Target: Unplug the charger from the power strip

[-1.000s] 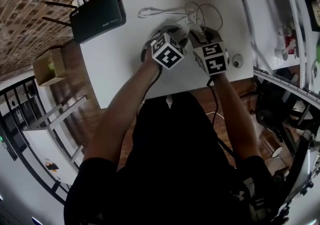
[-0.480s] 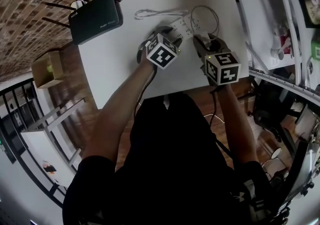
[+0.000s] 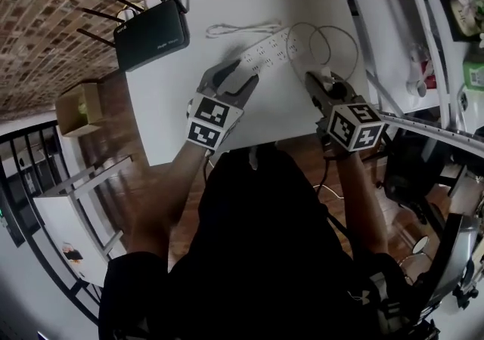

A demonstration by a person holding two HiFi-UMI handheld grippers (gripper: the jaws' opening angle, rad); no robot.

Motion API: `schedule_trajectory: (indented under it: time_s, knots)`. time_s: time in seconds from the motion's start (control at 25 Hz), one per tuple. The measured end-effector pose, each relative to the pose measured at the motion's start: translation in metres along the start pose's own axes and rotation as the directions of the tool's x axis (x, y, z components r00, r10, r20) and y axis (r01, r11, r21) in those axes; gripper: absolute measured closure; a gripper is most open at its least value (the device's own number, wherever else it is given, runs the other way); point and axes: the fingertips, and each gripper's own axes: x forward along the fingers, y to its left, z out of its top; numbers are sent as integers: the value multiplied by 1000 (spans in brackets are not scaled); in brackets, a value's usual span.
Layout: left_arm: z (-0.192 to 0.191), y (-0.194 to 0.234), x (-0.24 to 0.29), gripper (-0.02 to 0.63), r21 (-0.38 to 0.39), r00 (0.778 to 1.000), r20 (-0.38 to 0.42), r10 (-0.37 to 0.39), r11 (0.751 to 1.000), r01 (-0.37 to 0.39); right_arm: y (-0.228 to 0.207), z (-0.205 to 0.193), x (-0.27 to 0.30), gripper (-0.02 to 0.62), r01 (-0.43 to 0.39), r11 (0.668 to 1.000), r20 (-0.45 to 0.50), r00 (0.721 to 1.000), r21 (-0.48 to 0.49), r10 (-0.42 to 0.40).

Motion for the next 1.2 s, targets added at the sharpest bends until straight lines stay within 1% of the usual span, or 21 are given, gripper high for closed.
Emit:
schedule_trajectory:
  time_s: [0.08,0.16,0.32,0.44,0.52,0.6,0.72,0.76,0.8,0.88,0.96,1.04,1.08,1.12,1.16,1.2]
  knots:
    - [1,-8,-28,400,-79,1000,23,13,997,-11,0,3,-12,456,-12,1000,20,1000,18,12]
    - [-2,-14,-54,400,-138,998,41,38,990,-32,0,5,-24,456,-26,999,37,999,32,24]
    - [-5,-26,-93,402,-219,993,83,81,974,-62,4,9,-43,454,-49,997,73,996,60,45]
    - [-4,-39,-110,410,-275,988,132,82,961,-43,1,9,-55,454,-18,998,99,995,63,11]
    - [-3,-50,-118,414,-286,985,160,60,958,-12,-4,1,-60,454,26,998,97,995,60,-31]
    - [-3,-58,-126,414,-277,982,186,36,961,17,-7,-7,-66,454,61,995,91,994,77,-68]
    - [-7,-57,-146,414,-270,975,222,26,962,36,-12,-16,-70,454,92,987,100,989,130,-105]
    - [-11,-54,-154,414,-274,973,230,31,961,34,-17,-24,-67,454,115,985,91,988,131,-127]
    - [-16,-50,-163,414,-278,971,235,40,960,27,-25,-35,-61,454,150,982,67,985,113,-159]
    - [-26,-41,-177,414,-289,969,241,61,957,12,-48,-63,-44,454,239,970,-13,971,44,-238]
    - [-35,-36,-189,414,-302,968,242,69,953,8,-71,-96,-27,454,304,953,-104,948,1,-302]
    - [-44,-33,-201,414,-311,969,237,75,950,3,-91,-123,-15,454,351,936,-168,922,-25,-350]
    - [-48,-31,-206,414,-312,970,230,80,950,-4,-99,-130,-11,454,379,923,-186,904,-67,-384]
    - [-52,-30,-210,414,-309,971,221,85,951,-13,-106,-134,-6,453,404,905,-193,885,-137,-424]
    - [-56,-29,-213,414,-305,973,211,90,952,-21,-110,-135,-2,453,421,879,-184,868,-223,-462]
    - [-59,-28,-215,414,-302,975,200,93,953,-29,-111,-132,0,451,429,851,-162,856,-303,-490]
